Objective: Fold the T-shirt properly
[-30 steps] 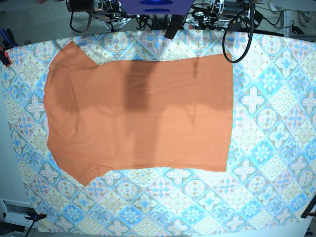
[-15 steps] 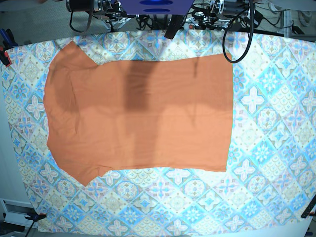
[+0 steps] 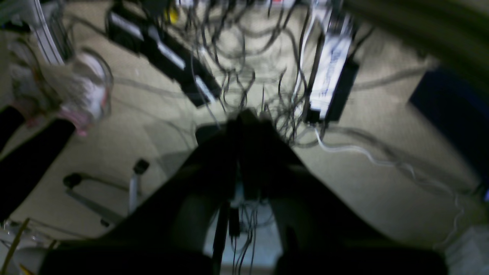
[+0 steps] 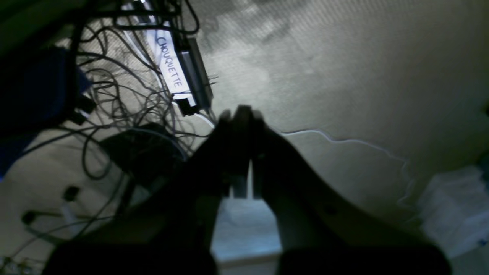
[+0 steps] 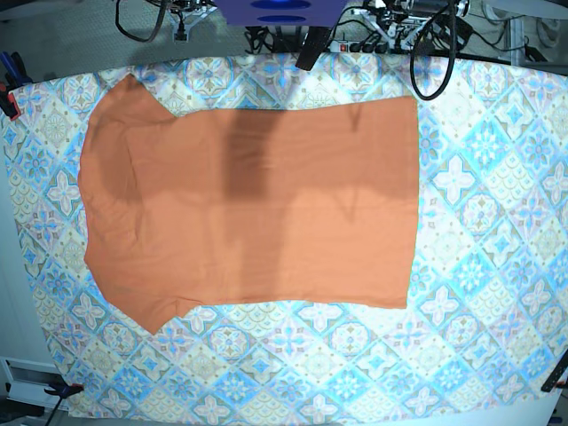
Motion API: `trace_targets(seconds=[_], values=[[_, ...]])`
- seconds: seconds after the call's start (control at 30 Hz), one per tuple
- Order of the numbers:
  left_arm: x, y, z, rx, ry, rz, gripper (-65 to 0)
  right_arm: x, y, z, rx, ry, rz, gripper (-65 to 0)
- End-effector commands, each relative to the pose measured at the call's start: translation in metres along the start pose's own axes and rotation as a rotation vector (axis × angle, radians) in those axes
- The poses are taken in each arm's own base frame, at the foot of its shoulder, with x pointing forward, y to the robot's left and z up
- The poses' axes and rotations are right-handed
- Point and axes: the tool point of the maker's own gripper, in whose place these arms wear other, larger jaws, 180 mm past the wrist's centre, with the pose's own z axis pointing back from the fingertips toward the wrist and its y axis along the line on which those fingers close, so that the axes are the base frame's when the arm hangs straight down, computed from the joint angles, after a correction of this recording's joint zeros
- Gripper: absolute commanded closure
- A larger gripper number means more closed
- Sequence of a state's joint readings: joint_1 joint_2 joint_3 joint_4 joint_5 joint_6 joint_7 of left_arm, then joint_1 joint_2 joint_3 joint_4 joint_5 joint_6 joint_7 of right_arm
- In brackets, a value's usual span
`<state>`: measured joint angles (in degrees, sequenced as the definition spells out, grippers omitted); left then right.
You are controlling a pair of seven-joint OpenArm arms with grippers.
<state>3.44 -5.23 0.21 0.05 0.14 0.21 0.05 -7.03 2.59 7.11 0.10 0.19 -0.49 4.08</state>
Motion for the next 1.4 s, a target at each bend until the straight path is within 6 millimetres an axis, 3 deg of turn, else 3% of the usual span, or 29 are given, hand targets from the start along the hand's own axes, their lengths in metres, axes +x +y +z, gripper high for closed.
trace_targets(seconds=[0.0, 0.2, 0.43, 0.63, 0.77, 0.9, 1.03, 1.1, 1.17, 1.23, 1.3, 1.37], values=[[-0.002, 0.005, 0.0, 0.006, -0.001, -0.006, 0.0, -0.005, -0.008, 0.001, -0.012, 0.001, -0.007, 0.0], [-0.028, 0.04, 0.008, 0.053, -0.101, -0.038, 0.0, -0.035, -0.017, 0.005, -0.026, 0.018, -0.006, 0.0], [-0.065, 0.036, 0.027, 0.015, -0.245, -0.141, 0.0, -0.063, -0.035, 0.018, -0.06, -0.094, -0.031, 0.0], [-0.082, 0.031, 0.071, -0.016, -0.53, -0.156, 0.0, -0.077, -0.054, 0.041, -0.109, -0.266, -0.057, 0.0], [-0.083, 0.044, 0.1, 0.031, -0.687, -0.107, 0.0, -0.077, -0.058, 0.06, -0.117, -0.406, -0.034, 0.0], [-0.081, 0.063, 0.122, 0.117, -0.8, -0.041, 0.0, -0.082, -0.065, 0.087, -0.135, -0.548, -0.016, 0.0], [-0.082, 0.074, 0.124, 0.162, -0.802, -0.006, 0.0, -0.085, -0.069, 0.116, -0.141, -0.69, 0.011, 0.0], [-0.07, 0.077, 0.127, 0.174, -0.846, -0.001, 0.0, -0.088, -0.07, 0.134, -0.142, -0.767, 0.026, 0.0], [-0.062, 0.077, 0.132, 0.179, -0.89, -0.002, 0.0, -0.1, -0.074, 0.138, -0.147, -0.742, 0.032, 0.0], [-0.044, 0.077, 0.141, 0.18, -0.971, -0.01, 0.0, -0.095, -0.073, 0.14, -0.145, -0.771, 0.036, 0.0], [-0.022, 0.069, 0.16, 0.172, -1.09, -0.014, 0.0, -0.086, -0.074, 0.142, -0.144, -0.804, 0.043, 0.0], [-0.004, 0.068, 0.187, 0.183, -1.207, -0.012, 0.0, -0.089, -0.077, 0.147, -0.147, -0.809, 0.051, 0.0]])
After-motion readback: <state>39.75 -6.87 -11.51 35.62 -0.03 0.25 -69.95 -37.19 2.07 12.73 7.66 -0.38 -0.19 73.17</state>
